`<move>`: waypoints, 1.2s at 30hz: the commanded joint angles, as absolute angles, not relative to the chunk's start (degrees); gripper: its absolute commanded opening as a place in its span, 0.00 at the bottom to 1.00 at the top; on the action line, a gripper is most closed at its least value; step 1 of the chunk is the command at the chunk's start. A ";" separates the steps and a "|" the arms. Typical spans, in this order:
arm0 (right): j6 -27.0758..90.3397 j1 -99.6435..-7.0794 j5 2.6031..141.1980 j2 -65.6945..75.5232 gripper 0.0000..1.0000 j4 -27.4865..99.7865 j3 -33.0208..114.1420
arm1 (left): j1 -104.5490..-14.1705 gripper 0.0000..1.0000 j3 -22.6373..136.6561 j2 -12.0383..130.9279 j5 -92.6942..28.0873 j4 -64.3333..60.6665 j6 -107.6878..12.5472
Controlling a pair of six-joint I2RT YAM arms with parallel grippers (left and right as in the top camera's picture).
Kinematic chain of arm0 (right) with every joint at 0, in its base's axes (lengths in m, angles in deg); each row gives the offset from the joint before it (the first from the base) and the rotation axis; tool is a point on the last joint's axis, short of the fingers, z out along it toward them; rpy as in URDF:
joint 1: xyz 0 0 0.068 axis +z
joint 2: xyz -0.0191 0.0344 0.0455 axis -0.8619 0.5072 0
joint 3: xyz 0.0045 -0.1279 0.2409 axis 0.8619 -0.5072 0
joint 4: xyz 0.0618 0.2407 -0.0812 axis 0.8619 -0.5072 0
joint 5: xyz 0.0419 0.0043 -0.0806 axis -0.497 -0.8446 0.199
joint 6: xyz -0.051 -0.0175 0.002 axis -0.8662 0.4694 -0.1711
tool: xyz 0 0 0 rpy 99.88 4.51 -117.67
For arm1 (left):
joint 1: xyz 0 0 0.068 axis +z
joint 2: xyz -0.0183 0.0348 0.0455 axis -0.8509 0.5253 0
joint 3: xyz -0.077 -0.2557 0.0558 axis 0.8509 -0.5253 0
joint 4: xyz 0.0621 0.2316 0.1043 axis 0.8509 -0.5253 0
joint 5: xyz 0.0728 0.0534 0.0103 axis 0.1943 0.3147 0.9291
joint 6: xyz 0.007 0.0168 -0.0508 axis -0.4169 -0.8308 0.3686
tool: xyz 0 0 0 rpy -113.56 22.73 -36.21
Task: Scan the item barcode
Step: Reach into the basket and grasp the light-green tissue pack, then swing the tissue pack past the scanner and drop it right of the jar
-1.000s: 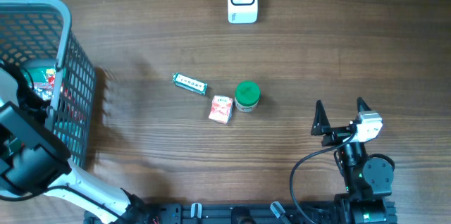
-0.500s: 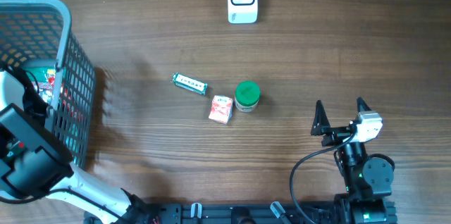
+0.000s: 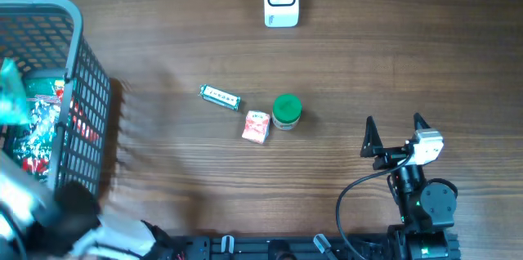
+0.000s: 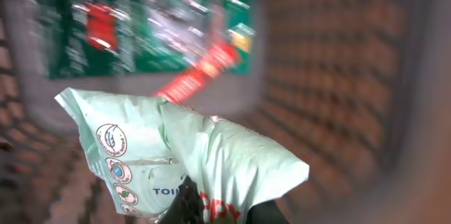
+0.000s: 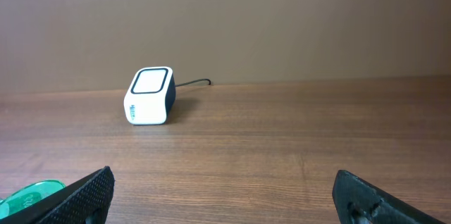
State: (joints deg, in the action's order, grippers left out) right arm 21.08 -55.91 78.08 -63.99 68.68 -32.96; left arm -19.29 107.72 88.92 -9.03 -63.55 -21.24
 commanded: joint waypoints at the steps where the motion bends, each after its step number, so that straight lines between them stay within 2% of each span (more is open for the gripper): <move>1: 20.77 -55.62 78.45 -64.19 1.00 68.79 -32.82 | -32.07 0.04 109.64 76.72 -18.56 -63.42 -23.65; 3: 20.75 -55.62 78.45 -64.19 1.00 68.79 -32.82 | -41.62 0.04 109.62 74.45 -16.94 -62.41 -23.65; 7: 20.75 -55.62 78.45 -64.19 1.00 68.79 -32.82 | -72.07 0.04 108.92 75.59 -4.61 -56.71 -23.32; 10: 20.75 -55.62 78.45 -64.19 1.00 68.79 -32.82 | -86.95 0.04 107.04 80.42 1.49 -50.85 -20.30; 14: 20.75 -55.62 78.47 -64.19 1.00 68.79 -32.82 | -97.69 0.04 105.97 90.41 1.84 -41.84 -20.63; 18: 20.73 -55.62 78.45 -64.19 1.00 68.79 -32.82 | -103.13 0.04 105.97 102.12 1.33 -36.42 -20.57; 26: 20.75 -55.62 78.45 -64.19 1.00 68.79 -32.82 | -104.37 0.04 105.97 116.11 -7.89 -30.41 -19.56; 32: 20.77 -55.62 78.47 -64.19 1.00 68.79 -32.82 | -105.71 0.04 104.24 120.28 -7.91 -33.86 -8.98; 35: 20.75 -55.62 78.45 -64.19 0.99 68.79 -32.82 | -106.65 0.16 101.86 121.33 -8.33 -33.86 -2.25; 36: 20.75 -55.62 78.45 -64.19 1.00 68.79 -32.82 | -106.82 0.16 101.51 121.73 -8.57 -34.13 -0.28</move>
State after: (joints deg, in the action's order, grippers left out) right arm 21.08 -55.91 78.10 -63.92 68.68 -32.96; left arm -105.93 103.28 120.15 -7.58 -33.76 -8.37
